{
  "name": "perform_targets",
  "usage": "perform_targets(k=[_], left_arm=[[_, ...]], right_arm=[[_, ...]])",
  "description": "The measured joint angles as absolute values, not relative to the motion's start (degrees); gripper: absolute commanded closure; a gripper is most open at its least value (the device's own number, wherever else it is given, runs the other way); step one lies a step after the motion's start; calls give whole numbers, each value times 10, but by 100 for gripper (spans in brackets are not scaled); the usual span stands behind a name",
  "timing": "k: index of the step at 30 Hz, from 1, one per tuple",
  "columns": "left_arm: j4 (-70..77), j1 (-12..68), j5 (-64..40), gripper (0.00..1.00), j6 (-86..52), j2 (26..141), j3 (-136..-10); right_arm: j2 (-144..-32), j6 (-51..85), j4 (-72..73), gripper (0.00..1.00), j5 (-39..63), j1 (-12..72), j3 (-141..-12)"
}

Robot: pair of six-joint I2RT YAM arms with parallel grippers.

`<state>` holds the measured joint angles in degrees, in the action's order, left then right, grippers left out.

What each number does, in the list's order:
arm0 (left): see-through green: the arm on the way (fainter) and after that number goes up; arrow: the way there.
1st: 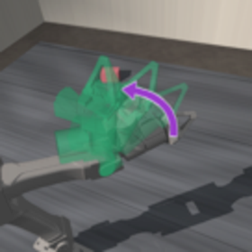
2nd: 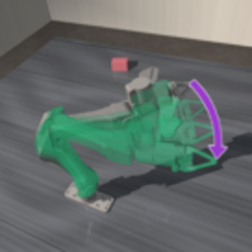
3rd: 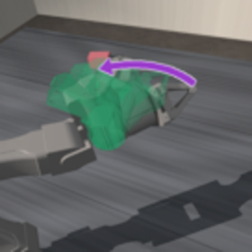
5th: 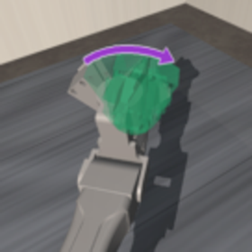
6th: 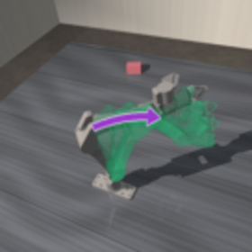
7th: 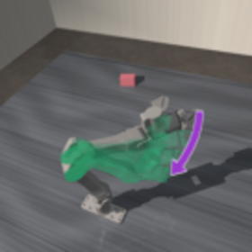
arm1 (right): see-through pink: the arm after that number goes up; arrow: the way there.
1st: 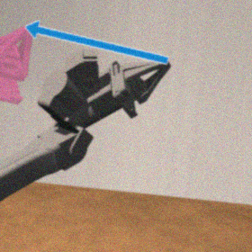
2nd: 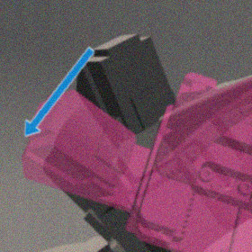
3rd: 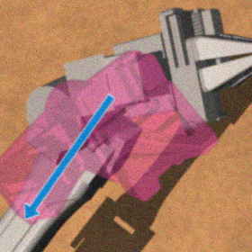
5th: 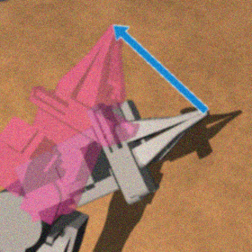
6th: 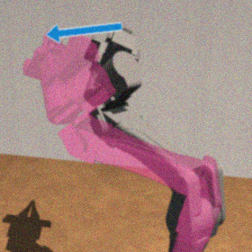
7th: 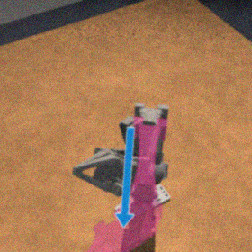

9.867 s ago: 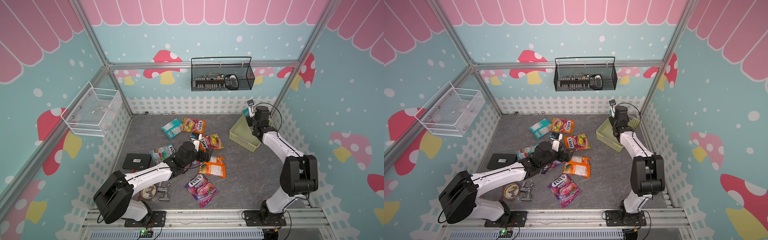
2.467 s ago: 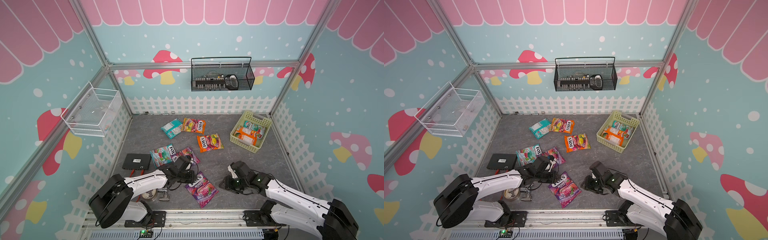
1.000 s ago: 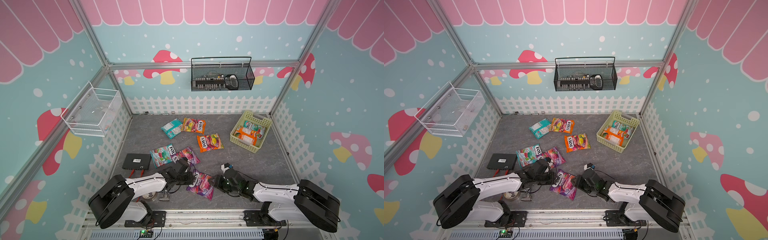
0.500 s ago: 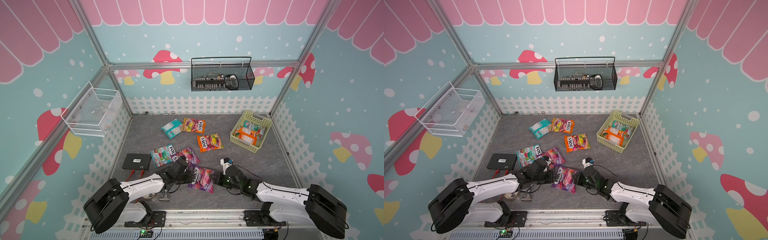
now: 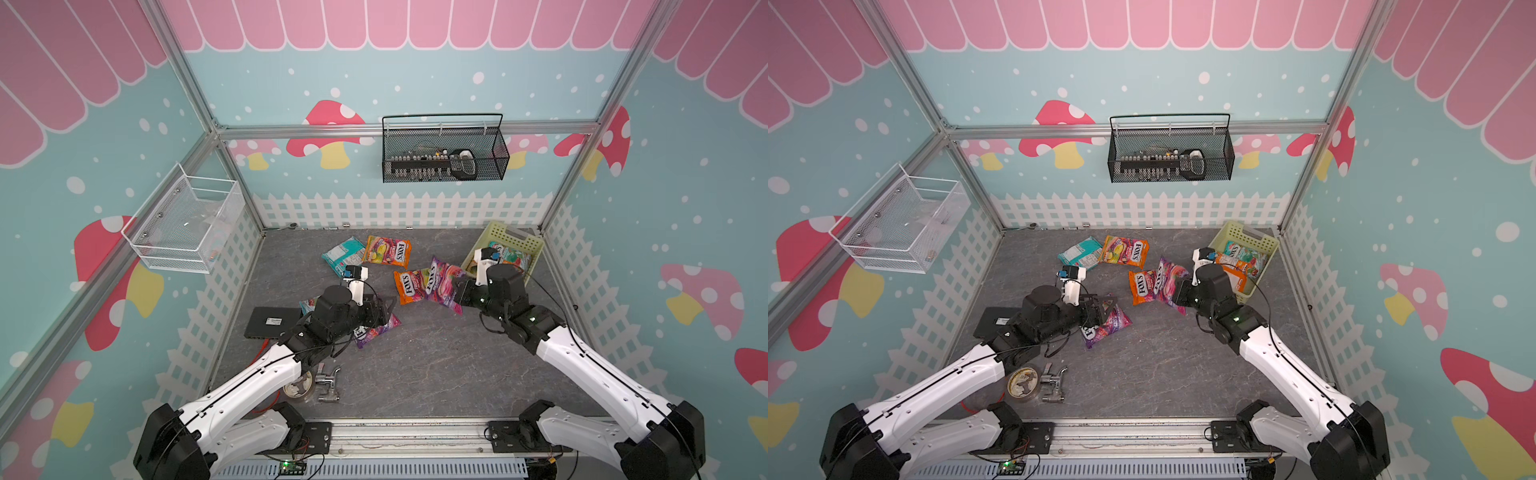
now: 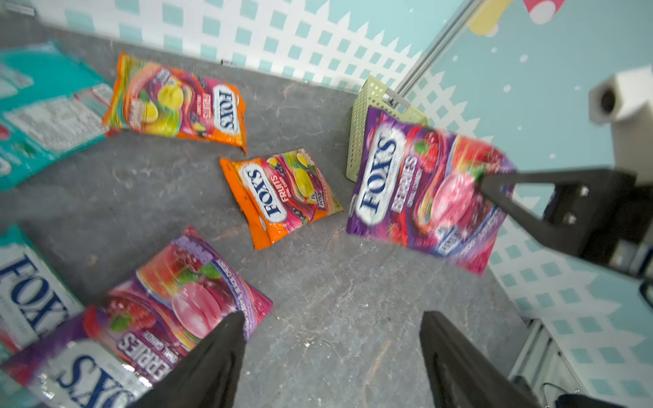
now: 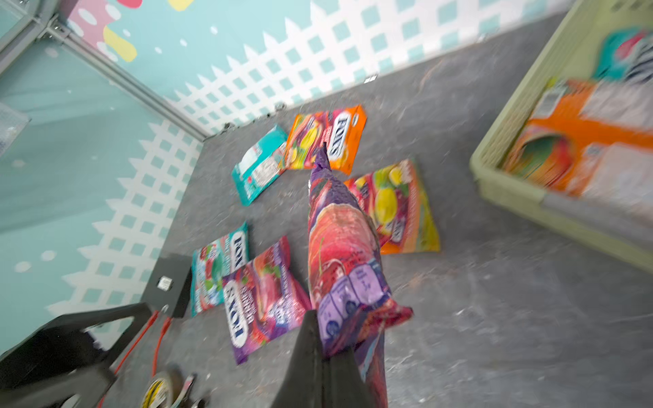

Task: Put the candies in the basket
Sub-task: Pick up the candy at the center of the board, then place the candy in the basket.

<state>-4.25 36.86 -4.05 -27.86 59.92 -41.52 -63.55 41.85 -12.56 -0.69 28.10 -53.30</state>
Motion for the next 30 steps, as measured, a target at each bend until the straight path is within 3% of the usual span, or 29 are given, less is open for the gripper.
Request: perform_targets(k=[5, 17, 30], left_arm=[[-1, 369, -54, 1, -239, 595, -394], [68, 369, -101, 1, -223, 601, -342], [73, 369, -109, 1, -223, 604, -342]], right_arm=[[-676, 341, -138, 100, -11, 183, -603], [-870, 251, -103, 100, 9, -40, -703], [-1029, 238, -81, 100, 86, -78, -815]])
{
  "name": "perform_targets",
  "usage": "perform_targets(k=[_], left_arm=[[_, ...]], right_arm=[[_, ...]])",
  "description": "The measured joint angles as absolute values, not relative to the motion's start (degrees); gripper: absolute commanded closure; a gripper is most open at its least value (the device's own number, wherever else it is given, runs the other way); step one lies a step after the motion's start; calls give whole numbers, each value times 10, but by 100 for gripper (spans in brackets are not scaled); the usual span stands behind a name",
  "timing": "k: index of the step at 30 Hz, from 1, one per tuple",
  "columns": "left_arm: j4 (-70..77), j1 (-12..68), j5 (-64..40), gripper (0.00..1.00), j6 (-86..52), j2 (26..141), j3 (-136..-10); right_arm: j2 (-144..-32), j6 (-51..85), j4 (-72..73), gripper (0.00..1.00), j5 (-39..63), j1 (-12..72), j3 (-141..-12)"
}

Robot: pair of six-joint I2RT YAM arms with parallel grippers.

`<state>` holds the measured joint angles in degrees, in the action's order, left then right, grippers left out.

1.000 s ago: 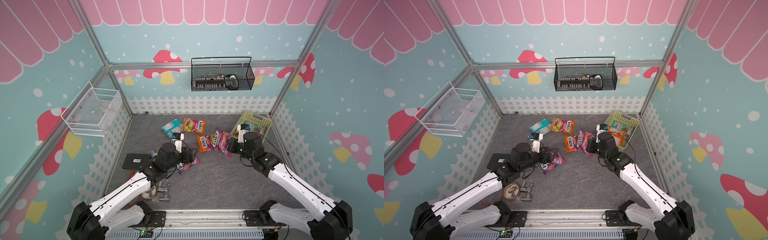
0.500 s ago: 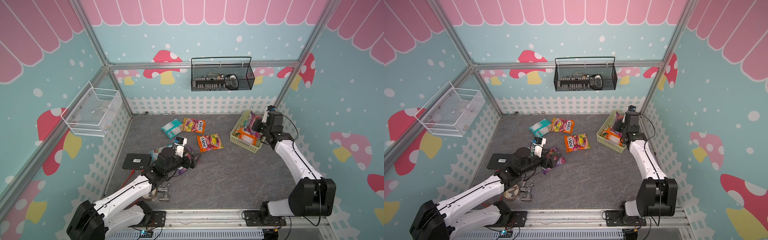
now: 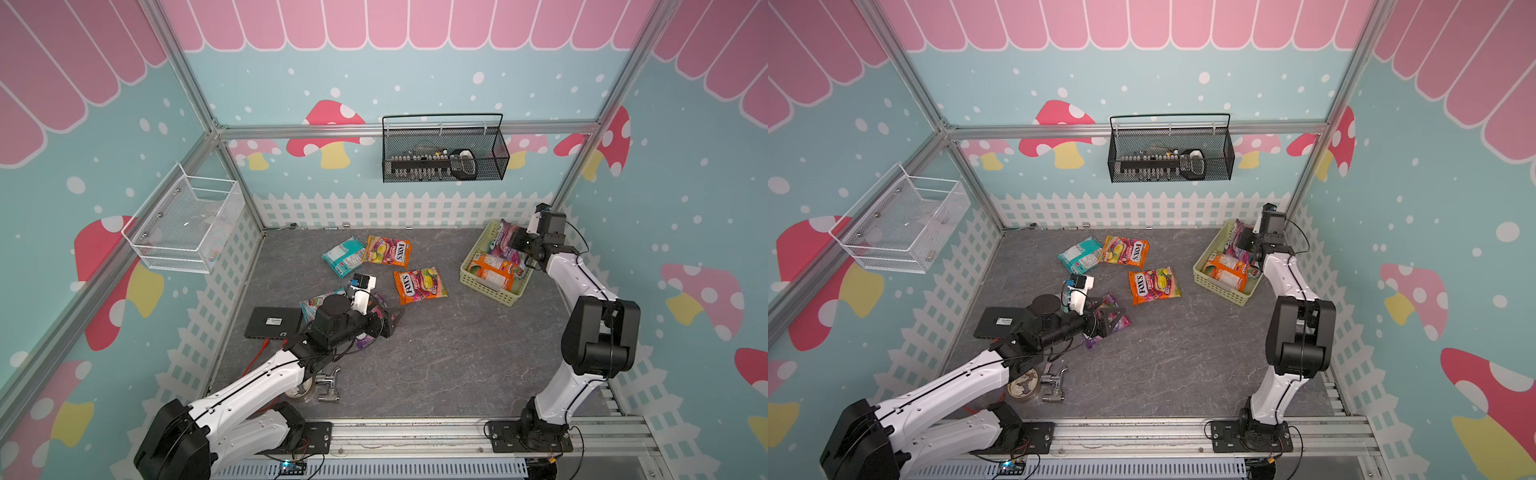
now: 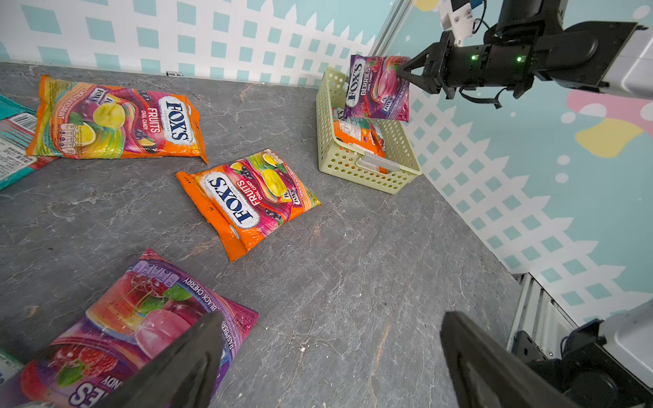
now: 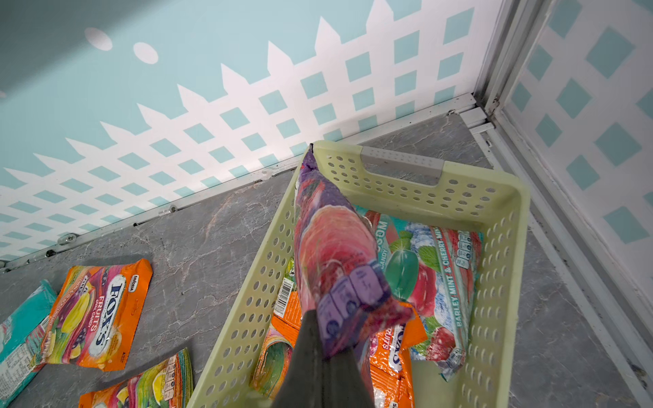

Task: Put the candies in the basket
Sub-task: Place the candy in the basket.

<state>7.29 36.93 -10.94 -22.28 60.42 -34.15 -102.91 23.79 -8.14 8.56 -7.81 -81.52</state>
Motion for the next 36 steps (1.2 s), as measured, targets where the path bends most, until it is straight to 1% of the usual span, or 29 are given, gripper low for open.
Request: perform_targets(k=[7, 12, 17, 21, 25, 29, 32, 33, 35, 36], left_arm=[[75, 369, -109, 1, -223, 625, -342], [79, 371, -110, 1, -225, 639, -342], [81, 376, -110, 1, -226, 640, -342], [81, 376, -110, 1, -228, 637, -342], [80, 376, -109, 1, -229, 629, -342], [80, 376, -109, 1, -229, 624, -342], [80, 376, -109, 1, -229, 624, -342], [80, 376, -109, 1, -229, 624, -342], [80, 376, -106, 1, -229, 624, -342], [80, 376, -105, 1, -229, 624, -342]], right_arm=[[-1039, 241, -65, 100, 98, -78, -815], [-1015, 254, -25, 100, 113, -78, -761], [-1014, 275, 21, 100, 121, -80, -719], [-1019, 299, 65, 100, 154, -94, -693], [-1047, 319, 100, 100, 195, -122, -698], [-1119, 327, 97, 100, 234, -153, -750], [-1157, 326, 80, 93, 237, -169, -767], [-1162, 326, 72, 89, 235, -173, -767], [-1166, 325, 62, 77, 233, -177, -767], [-1166, 325, 56, 74, 235, -181, -770]])
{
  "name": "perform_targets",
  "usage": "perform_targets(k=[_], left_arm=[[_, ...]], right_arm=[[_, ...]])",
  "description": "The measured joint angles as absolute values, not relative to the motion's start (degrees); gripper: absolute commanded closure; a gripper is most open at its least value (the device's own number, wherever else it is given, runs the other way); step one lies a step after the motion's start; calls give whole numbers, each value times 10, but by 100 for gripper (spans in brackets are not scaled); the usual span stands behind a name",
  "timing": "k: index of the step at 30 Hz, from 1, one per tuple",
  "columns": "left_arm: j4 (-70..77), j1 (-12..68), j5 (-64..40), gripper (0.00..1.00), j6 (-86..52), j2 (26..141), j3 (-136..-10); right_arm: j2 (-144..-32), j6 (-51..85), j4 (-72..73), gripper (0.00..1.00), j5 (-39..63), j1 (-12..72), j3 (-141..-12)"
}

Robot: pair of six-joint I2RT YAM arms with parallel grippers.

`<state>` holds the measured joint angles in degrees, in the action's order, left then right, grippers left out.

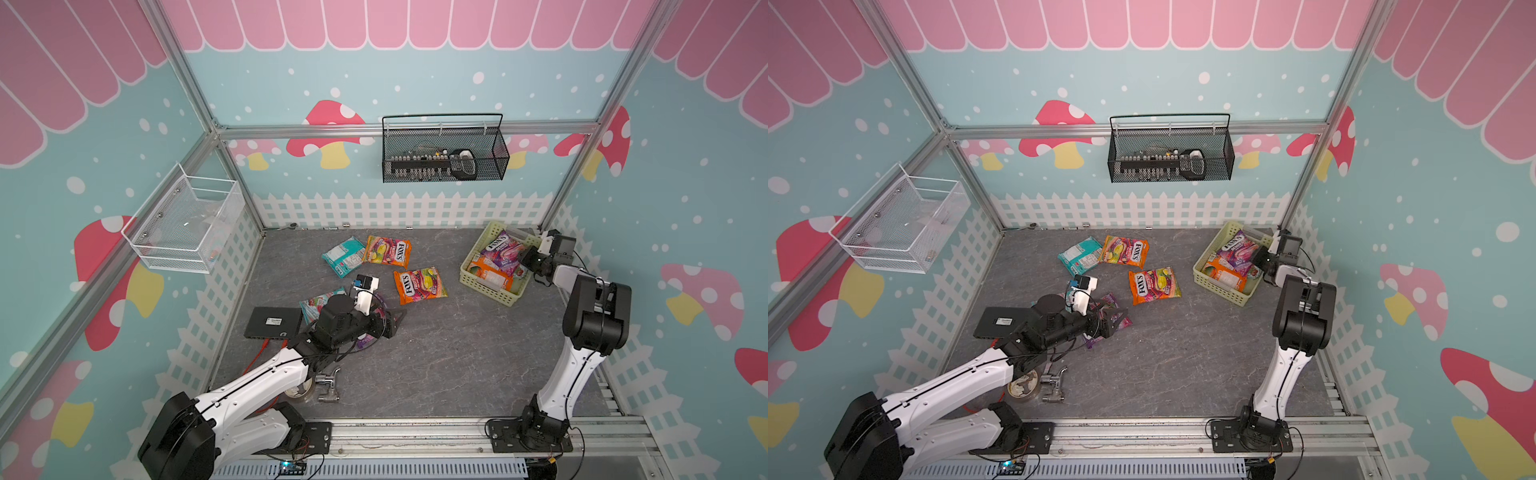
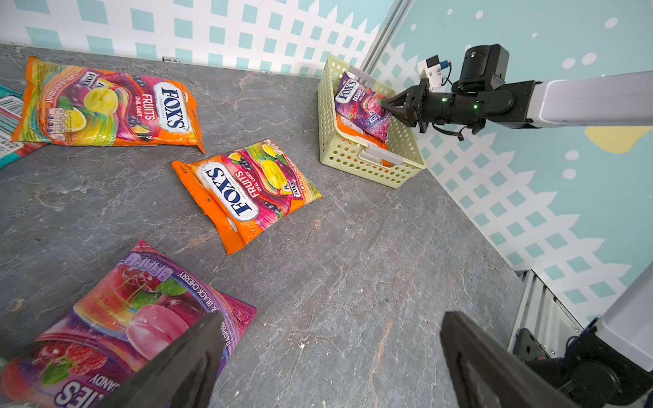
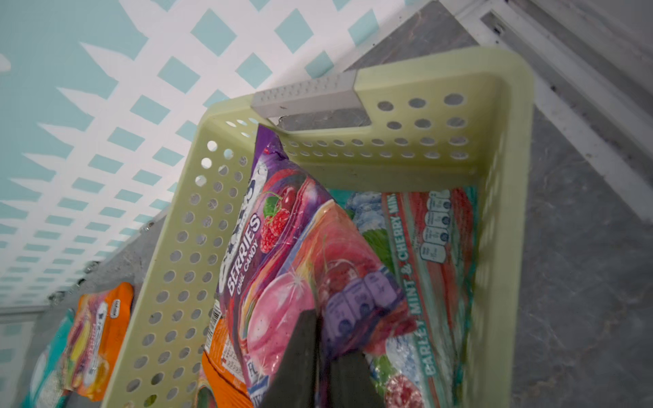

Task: Put the candies in the basket
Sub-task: Place the candy in the basket.

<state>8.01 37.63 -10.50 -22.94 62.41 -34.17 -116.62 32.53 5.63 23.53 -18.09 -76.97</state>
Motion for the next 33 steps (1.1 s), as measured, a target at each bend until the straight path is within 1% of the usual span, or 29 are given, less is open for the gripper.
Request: perform_targets(k=[5, 9, 15, 19, 25, 30, 33], left_arm=[[77, 376, -103, 1, -230, 624, -345], [76, 376, -99, 1, -235, 624, -346], [74, 377, -77, 1, -238, 624, -347], [61, 378, -57, 1, -239, 624, -351], [45, 378, -42, 1, -241, 624, -378], [23, 378, -27, 1, -240, 627, -405], [11, 377, -12, 2, -242, 635, -418]], right_arm=[[-1166, 316, 26, 58, 215, -192, -800], [-1163, 306, 15, 51, 194, -207, -814], [-1117, 298, -4, 47, 175, -209, -792], [-1027, 306, 5, 45, 193, -209, -711], [-891, 331, 63, 44, 237, -204, -579], [-826, 362, 97, 44, 264, -187, -490], [-790, 369, 96, 44, 261, -156, -453]])
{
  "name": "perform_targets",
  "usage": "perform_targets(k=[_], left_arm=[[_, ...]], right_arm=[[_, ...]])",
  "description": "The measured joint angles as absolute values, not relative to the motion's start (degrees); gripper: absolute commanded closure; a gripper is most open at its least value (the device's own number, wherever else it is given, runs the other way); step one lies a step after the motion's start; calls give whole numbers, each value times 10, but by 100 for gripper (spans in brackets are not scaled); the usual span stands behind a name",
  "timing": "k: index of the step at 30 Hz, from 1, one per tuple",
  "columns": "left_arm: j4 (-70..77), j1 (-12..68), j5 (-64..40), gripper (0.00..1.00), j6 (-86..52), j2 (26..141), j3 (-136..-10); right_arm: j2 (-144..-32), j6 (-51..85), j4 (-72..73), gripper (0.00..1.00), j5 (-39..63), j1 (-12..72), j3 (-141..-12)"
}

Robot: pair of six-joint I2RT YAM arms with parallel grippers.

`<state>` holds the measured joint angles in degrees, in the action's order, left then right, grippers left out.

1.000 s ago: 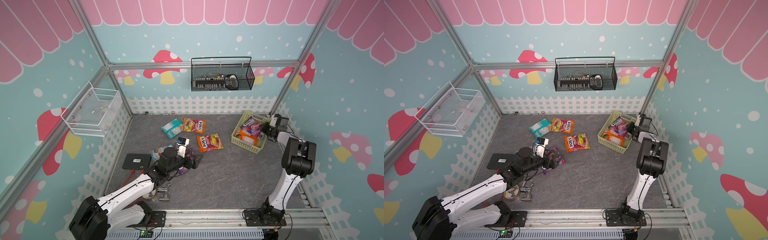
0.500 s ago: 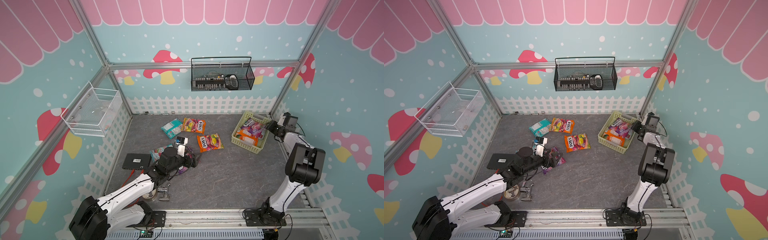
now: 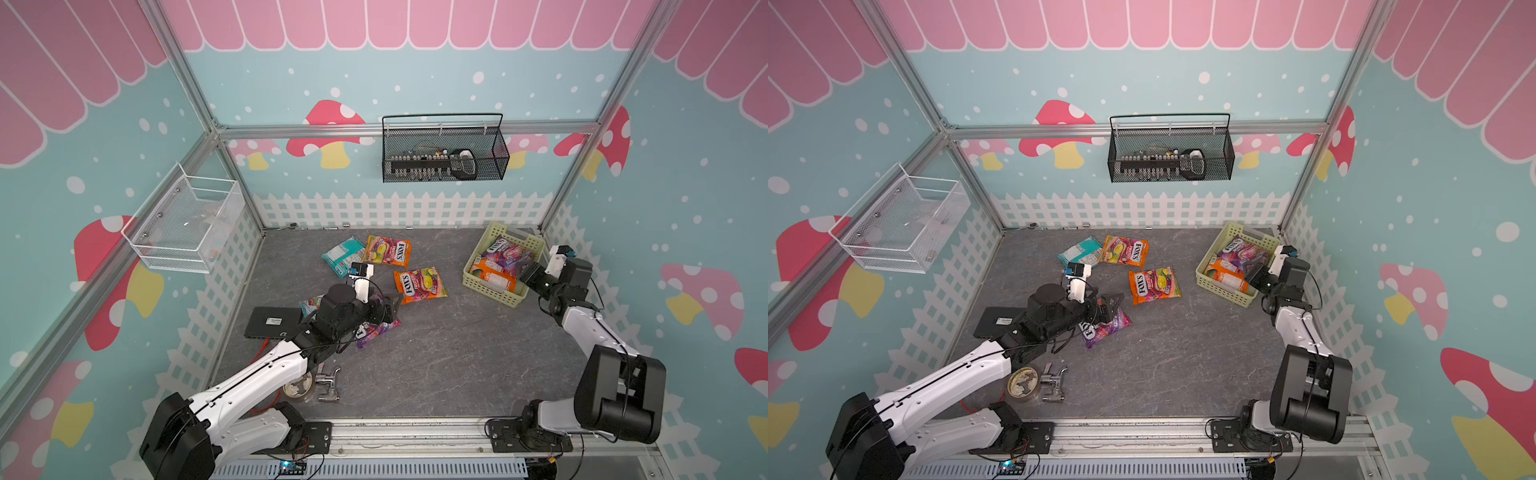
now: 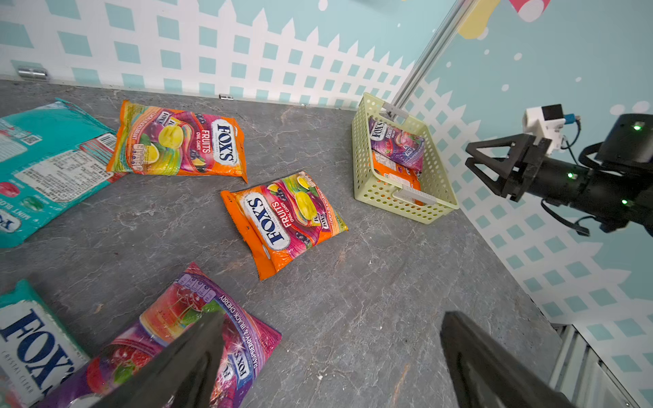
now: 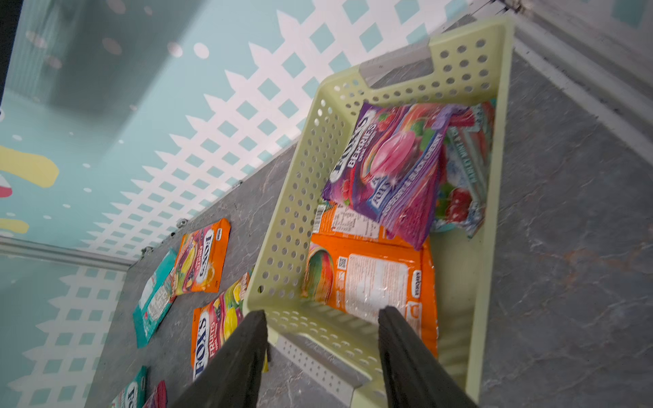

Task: Put the candies in the basket
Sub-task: Place the candy in the basket, then pick up the candy at the center of the board.

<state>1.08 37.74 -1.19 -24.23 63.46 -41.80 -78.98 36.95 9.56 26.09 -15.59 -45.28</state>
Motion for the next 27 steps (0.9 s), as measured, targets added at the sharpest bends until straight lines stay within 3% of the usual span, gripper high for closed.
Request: perform_targets(k=[3, 8, 13, 27], left_arm=[[4, 373, -1, 11, -251, 644, -421], [5, 331, -10, 41, -278, 685, -421], [22, 282, -46, 60, -310, 740, -411], [20, 193, -80, 68, -402, 811, -322]], right_arm=[[-747, 373, 89, 45, 243, -110, -434], [-672, 391, 82, 47, 201, -13, -414], [-647, 408, 82, 47, 168, 94, -397], [-876, 349, 108, 48, 179, 330, -430]])
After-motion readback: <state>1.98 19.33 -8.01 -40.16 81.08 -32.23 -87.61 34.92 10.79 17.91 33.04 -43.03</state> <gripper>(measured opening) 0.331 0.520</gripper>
